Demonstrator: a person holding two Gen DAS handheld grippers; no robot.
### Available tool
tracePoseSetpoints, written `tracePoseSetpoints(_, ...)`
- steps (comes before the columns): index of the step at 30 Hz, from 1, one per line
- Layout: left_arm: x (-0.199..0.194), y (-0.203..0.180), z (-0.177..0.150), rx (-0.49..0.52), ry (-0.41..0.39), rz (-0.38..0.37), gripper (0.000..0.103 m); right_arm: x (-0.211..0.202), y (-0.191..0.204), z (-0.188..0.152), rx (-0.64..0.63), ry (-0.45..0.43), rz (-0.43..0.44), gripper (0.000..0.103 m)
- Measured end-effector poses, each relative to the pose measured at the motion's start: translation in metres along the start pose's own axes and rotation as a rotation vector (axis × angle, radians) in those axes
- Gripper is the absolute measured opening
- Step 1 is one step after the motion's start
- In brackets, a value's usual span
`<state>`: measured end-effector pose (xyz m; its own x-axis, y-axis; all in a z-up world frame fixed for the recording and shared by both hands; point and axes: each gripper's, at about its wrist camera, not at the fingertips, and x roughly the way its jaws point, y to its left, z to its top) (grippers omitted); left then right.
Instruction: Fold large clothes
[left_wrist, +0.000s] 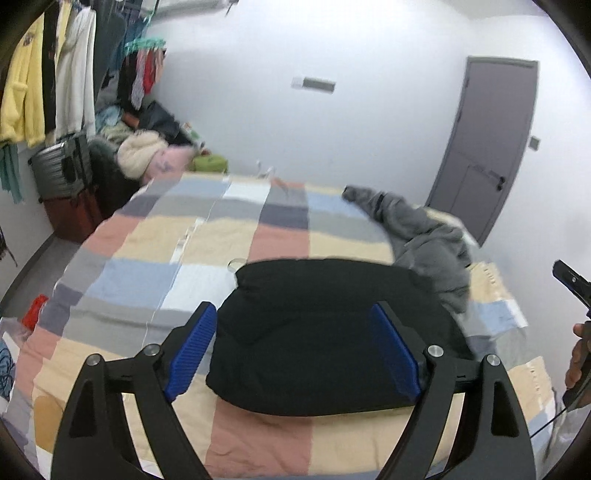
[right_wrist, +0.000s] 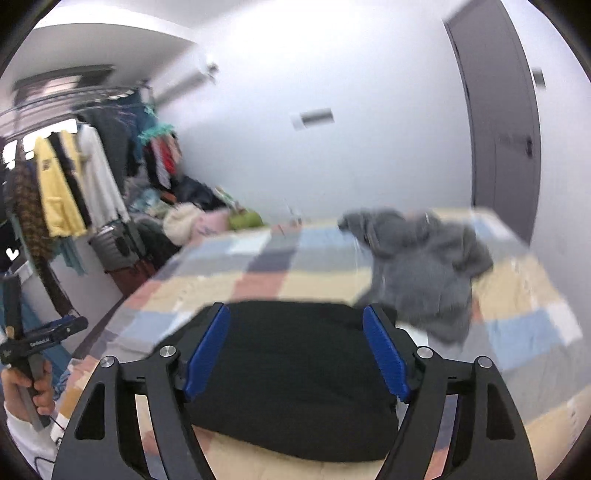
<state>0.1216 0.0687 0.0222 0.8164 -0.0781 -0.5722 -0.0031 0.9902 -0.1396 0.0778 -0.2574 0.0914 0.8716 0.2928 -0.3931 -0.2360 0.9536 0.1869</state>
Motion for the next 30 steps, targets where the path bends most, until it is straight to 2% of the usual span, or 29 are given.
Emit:
tracePoseSetpoints(5, -0.045, -0.025, 0.0, 0.063, -0.094, -0.028, 0.091, -0.041, 0.037, 0.006, -0.074, -0.106, 0.028, 0.09)
tracePoseSetpoints(7, -0.058, -0.033, -0.003, 0.073, -0.132, -0.035, 0.101, -0.051, 0.046, 0.003, -0.09, -0.13, 0.033, 0.103)
tracePoseSetpoints(12, -0.091, -0.053, -0.013, 0.108, -0.216, -0.07, 0.103, -0.076, 0.068, -0.014, -0.118, -0.182, 0.059, 0.103)
tracePoseSetpoints(18, -0.116, -0.067, -0.031, 0.119, -0.273, -0.102, 0.103, -0.099, 0.08, -0.036, -0.119, -0.222, 0.061, 0.103)
tracePoseSetpoints(23, -0.116, -0.076, -0.051, 0.128, -0.252, -0.115, 0.103, -0.109, 0.093, -0.059, -0.122, -0.202, 0.041, 0.103)
tracePoseSetpoints(25, -0.116, -0.08, -0.059, 0.138, -0.244, -0.093, 0.103, -0.111, 0.094, -0.068, -0.112, -0.195, 0.03, 0.103)
tracePoseSetpoints(30, -0.11, -0.079, -0.077, 0.103, -0.205, -0.103, 0.103, -0.102, 0.089, -0.087, -0.068, -0.132, 0.048, 0.103)
